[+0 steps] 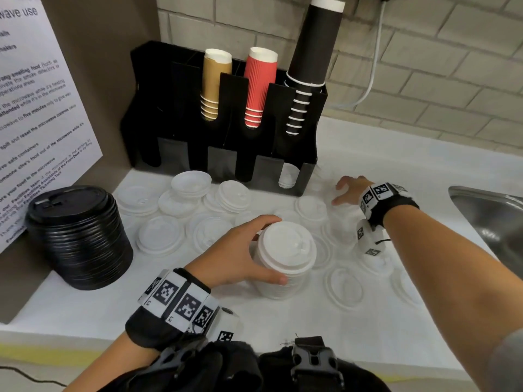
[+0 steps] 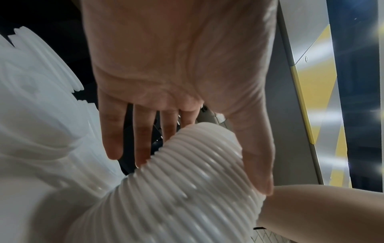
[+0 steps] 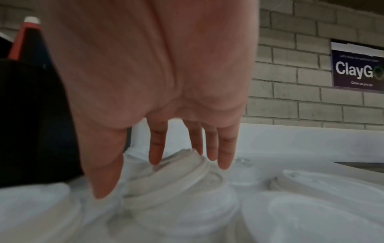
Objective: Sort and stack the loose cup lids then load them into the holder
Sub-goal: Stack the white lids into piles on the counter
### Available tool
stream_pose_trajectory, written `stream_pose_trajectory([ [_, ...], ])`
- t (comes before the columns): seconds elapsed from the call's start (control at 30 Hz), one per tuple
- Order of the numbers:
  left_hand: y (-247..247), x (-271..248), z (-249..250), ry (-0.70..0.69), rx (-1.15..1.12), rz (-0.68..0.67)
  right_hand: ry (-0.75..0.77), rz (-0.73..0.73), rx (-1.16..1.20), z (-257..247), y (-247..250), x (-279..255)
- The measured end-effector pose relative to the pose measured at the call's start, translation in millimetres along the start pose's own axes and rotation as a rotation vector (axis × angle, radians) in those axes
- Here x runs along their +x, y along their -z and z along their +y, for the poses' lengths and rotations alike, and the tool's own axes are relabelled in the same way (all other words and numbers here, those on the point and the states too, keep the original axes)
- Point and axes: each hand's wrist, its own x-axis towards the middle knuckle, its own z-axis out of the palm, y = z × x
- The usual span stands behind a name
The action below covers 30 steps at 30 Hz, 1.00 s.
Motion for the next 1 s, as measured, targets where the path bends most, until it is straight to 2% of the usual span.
stream_pose_trajectory([
  [0.2,1,2,-2,-0.007,0.008,-0.002,0.051,0.015,0.009,-5,-9,3],
  [0.33,0,4,-2,-0.013,0.005,0.000,0.055,0.056,0.155,4,5,-1],
  [0.43,-1,5,-2,-0.008,0.013,-0.003,0.102,-0.059,0.272,10,20,-5],
  [0.5,-1,5,-2,-0.010,0.019,-0.005,0.117,-0.092,0.237,13,22,-3],
  [0.6,-2,6,-2,-0.013,0.021,-0.001,0.069,-0.060,0.123,17,13,6],
  [0.73,-3,7,-2,-0.007,0.022,0.003,0.083,-0.135,-0.024,19,-4,9],
  [0.87,-4,7,-1,-0.001,0.022,0.006,0.110,-0.058,-0.067,23,-4,12],
  [1.0,-5,8,0,0.008,0.023,0.014,0.059,0.040,-0.160,25,6,8],
])
